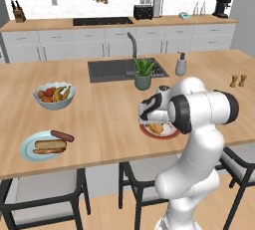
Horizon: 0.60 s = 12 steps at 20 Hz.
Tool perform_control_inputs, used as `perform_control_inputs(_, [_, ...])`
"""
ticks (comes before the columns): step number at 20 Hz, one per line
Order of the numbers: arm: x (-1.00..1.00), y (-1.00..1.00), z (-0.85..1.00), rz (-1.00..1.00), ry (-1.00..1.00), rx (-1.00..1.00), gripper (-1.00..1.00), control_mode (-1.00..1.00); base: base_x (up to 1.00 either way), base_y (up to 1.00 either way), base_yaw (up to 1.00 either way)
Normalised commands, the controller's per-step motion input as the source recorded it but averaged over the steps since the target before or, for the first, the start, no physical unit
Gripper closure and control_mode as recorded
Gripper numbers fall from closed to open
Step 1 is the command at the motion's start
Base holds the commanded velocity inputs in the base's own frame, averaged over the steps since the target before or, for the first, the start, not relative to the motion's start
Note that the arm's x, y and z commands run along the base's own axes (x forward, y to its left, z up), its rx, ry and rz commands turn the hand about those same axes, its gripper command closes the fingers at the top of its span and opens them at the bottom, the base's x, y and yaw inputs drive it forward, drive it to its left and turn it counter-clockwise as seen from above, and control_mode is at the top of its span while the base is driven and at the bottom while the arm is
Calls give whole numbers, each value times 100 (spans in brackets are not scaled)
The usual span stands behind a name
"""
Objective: Place one bun and one sausage from the bowl on each plate.
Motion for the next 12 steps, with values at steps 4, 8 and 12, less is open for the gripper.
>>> perform_control_inputs(4, [-1, -1, 16, 0, 0, 3, -100, -100, 0, 0, 0])
perform_control_inputs(8, [0, -2, 2, 0, 1, 2, -100, -100, 0, 0, 0])
perform_control_inputs(12, [-33, 0, 67, 0, -8, 5, -100, -100, 0, 0, 0])
